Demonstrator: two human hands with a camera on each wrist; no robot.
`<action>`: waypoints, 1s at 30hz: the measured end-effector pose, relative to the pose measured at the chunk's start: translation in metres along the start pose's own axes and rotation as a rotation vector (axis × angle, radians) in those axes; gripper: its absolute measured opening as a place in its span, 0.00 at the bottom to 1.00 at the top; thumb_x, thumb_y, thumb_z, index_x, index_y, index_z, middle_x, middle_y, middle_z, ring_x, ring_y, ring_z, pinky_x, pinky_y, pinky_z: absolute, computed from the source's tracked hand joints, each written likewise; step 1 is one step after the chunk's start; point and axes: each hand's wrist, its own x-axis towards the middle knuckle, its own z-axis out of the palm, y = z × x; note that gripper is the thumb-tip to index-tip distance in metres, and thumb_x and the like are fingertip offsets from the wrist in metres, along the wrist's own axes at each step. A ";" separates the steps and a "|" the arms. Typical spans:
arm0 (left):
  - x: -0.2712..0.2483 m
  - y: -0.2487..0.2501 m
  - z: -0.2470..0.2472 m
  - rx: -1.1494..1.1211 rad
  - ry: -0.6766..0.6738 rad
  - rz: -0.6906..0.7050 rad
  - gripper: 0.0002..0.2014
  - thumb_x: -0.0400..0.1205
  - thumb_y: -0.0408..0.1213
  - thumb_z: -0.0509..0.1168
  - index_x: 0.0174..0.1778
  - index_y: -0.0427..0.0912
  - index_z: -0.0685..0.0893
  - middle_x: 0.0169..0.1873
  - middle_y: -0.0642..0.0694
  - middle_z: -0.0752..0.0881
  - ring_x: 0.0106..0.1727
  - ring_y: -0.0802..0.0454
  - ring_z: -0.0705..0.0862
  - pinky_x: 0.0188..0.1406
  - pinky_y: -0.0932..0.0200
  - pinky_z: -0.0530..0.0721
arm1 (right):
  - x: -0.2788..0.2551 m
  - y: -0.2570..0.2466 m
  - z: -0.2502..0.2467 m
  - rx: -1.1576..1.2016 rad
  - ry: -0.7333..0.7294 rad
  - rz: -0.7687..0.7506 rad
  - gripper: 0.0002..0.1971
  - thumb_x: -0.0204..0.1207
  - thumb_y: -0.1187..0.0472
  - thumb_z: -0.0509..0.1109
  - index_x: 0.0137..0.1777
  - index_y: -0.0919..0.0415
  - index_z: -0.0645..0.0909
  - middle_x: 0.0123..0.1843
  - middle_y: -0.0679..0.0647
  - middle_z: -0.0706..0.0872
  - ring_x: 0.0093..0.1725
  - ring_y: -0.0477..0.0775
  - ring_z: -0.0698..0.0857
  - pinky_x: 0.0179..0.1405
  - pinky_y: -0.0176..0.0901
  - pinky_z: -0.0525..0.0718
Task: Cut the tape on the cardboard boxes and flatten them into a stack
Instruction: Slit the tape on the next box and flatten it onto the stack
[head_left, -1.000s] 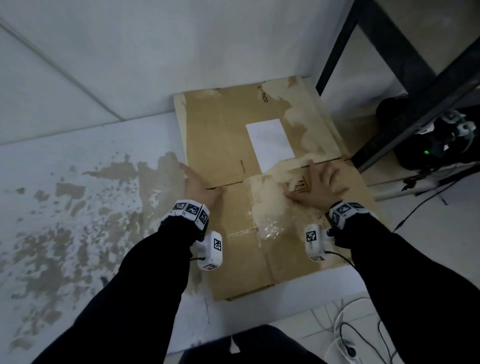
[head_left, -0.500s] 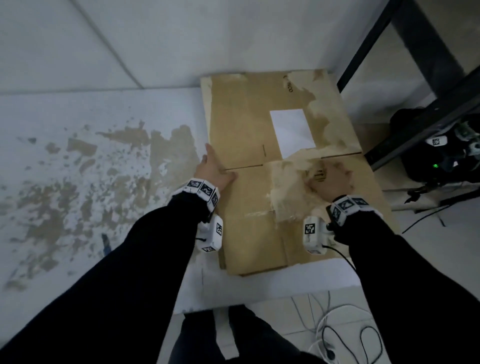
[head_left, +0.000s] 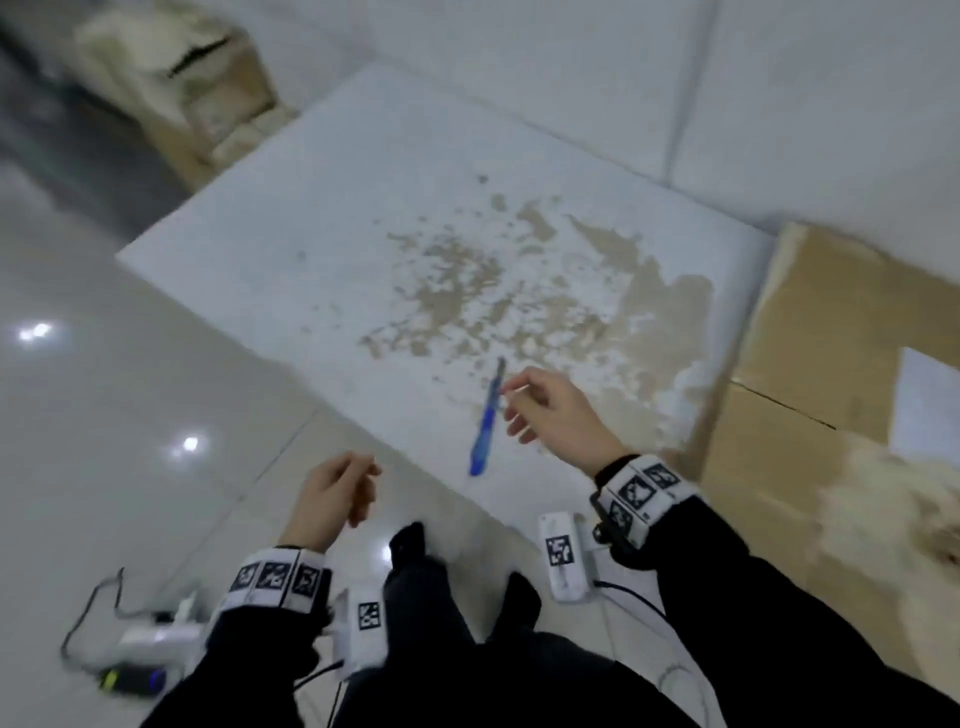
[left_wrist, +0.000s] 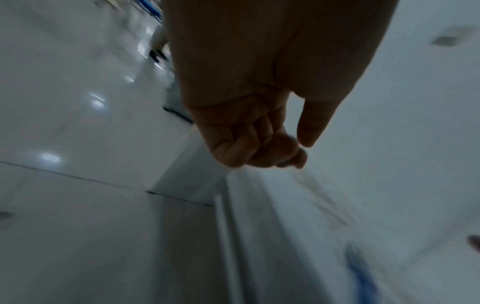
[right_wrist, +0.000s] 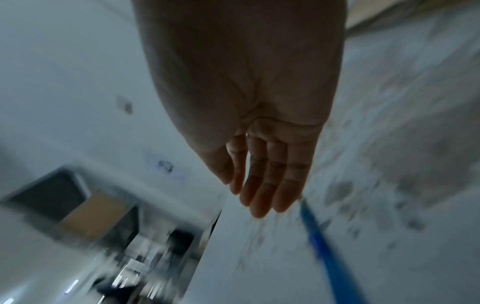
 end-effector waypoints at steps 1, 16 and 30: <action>0.001 -0.027 -0.026 0.013 0.064 -0.088 0.12 0.86 0.32 0.59 0.37 0.35 0.81 0.23 0.43 0.79 0.20 0.50 0.75 0.18 0.64 0.70 | 0.011 -0.010 0.030 -0.038 -0.114 0.000 0.06 0.84 0.64 0.60 0.53 0.63 0.78 0.36 0.54 0.82 0.33 0.50 0.83 0.33 0.38 0.81; 0.009 -0.213 -0.308 -0.217 0.366 -0.893 0.16 0.86 0.32 0.58 0.64 0.23 0.76 0.36 0.35 0.81 0.20 0.47 0.80 0.13 0.65 0.73 | 0.178 -0.032 0.375 -0.604 -0.679 0.443 0.04 0.82 0.61 0.60 0.46 0.56 0.74 0.35 0.54 0.80 0.29 0.51 0.78 0.29 0.39 0.74; 0.257 -0.106 -0.493 -0.174 0.250 -0.637 0.05 0.86 0.35 0.59 0.52 0.37 0.77 0.32 0.45 0.82 0.21 0.57 0.82 0.24 0.62 0.70 | 0.378 -0.110 0.499 -0.160 -0.332 0.848 0.08 0.85 0.64 0.58 0.57 0.66 0.75 0.38 0.59 0.78 0.31 0.56 0.82 0.32 0.43 0.76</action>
